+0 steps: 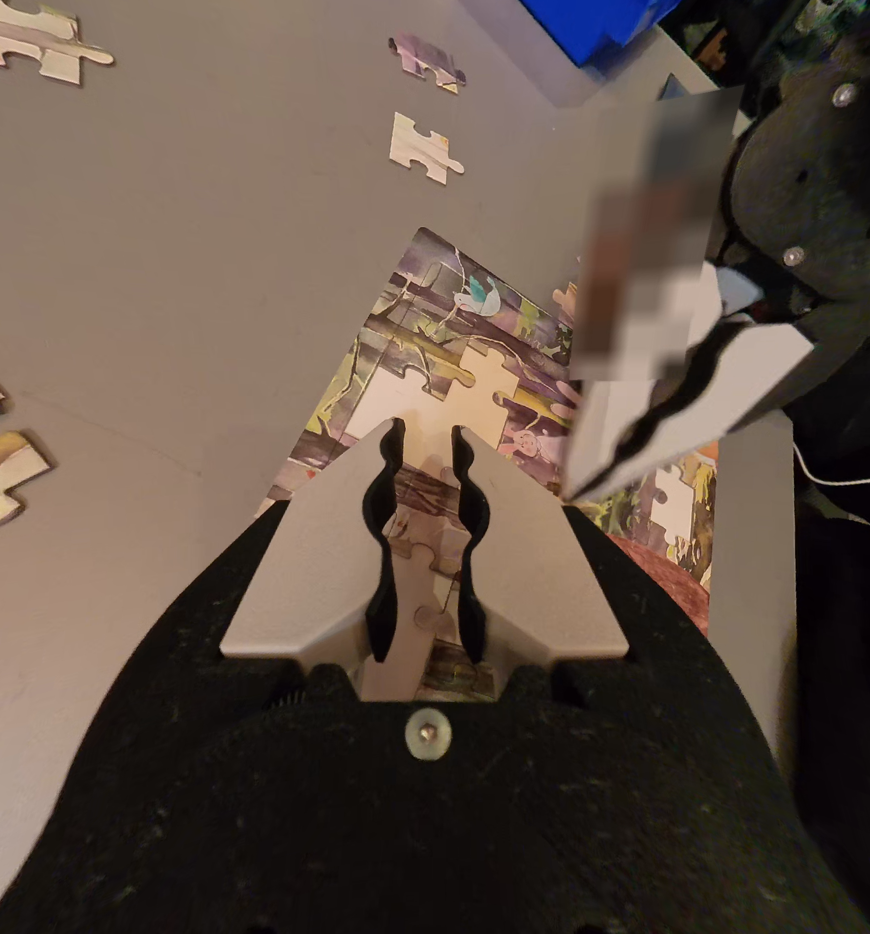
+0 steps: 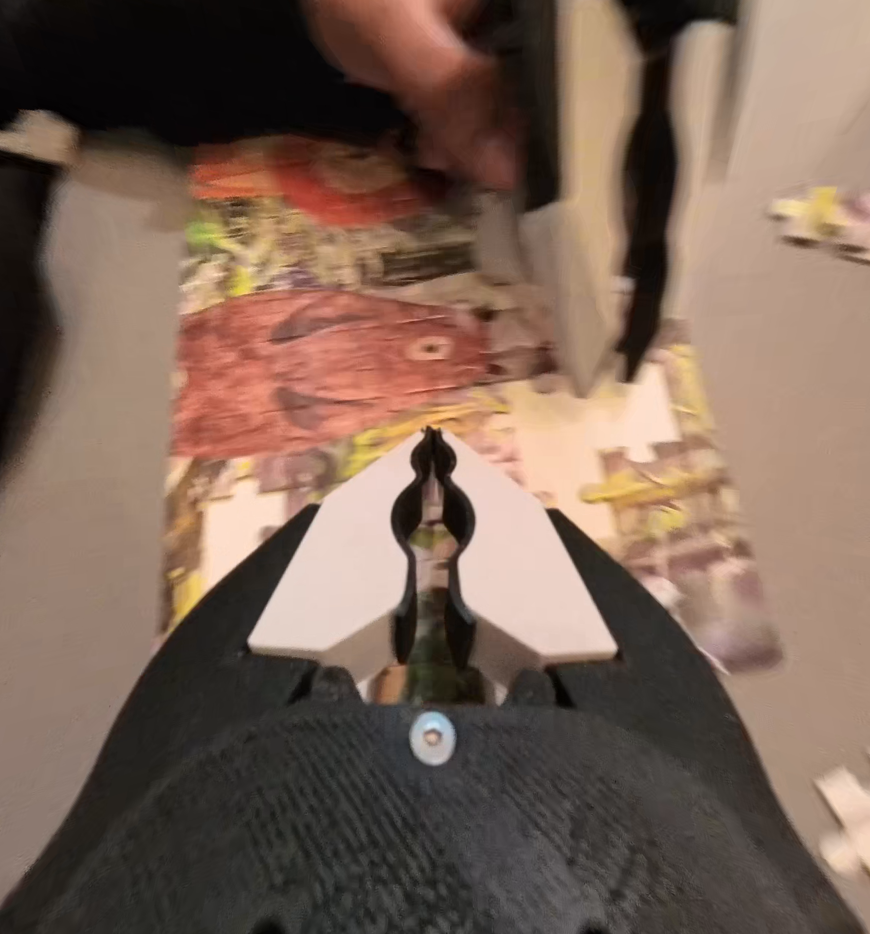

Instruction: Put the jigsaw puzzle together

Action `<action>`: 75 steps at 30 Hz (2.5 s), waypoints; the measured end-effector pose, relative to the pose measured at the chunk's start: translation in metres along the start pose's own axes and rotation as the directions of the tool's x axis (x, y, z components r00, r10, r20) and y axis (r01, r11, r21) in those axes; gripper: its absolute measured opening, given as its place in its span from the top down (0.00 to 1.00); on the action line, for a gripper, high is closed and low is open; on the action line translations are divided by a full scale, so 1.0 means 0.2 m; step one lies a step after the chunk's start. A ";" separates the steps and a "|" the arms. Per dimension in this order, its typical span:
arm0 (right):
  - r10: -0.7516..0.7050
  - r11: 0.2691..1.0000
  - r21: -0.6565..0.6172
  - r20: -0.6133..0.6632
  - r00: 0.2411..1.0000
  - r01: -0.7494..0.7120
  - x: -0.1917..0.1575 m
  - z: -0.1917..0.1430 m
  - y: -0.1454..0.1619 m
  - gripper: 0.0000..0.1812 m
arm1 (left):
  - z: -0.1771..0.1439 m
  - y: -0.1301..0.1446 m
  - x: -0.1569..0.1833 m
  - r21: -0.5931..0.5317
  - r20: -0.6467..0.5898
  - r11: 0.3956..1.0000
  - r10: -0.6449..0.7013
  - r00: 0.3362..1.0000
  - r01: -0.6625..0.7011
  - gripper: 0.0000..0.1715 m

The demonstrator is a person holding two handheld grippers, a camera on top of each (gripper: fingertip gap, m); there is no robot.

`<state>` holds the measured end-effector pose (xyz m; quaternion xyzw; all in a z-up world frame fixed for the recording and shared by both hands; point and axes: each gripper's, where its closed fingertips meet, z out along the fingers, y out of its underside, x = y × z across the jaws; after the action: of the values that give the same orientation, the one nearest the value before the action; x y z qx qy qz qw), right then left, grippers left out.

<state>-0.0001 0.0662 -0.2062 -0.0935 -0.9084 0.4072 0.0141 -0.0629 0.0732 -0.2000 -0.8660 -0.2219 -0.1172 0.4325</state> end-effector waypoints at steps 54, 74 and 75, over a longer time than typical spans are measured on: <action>-0.094 0.995 -0.037 -0.004 0.996 0.094 -0.03 -0.01 0.01 1.00 | 0.00 0.01 -0.01 -0.010 0.011 1.000 -0.007 1.000 0.007 0.90; 0.160 0.982 0.154 -0.388 0.908 -0.107 0.43 -0.39 0.04 1.00 | -0.05 -0.05 0.00 0.080 -0.026 0.997 -0.022 0.999 0.024 0.91; 0.185 0.965 0.250 -0.429 0.884 -0.081 0.46 -0.47 -0.01 1.00 | -0.07 -0.07 -0.01 0.108 -0.026 0.994 -0.026 0.999 0.029 0.91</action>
<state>-0.0821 0.1502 -0.1463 -0.2454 -0.8199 0.4746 0.2056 -0.0717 0.0697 -0.1825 -0.8367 -0.2344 -0.1216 0.4798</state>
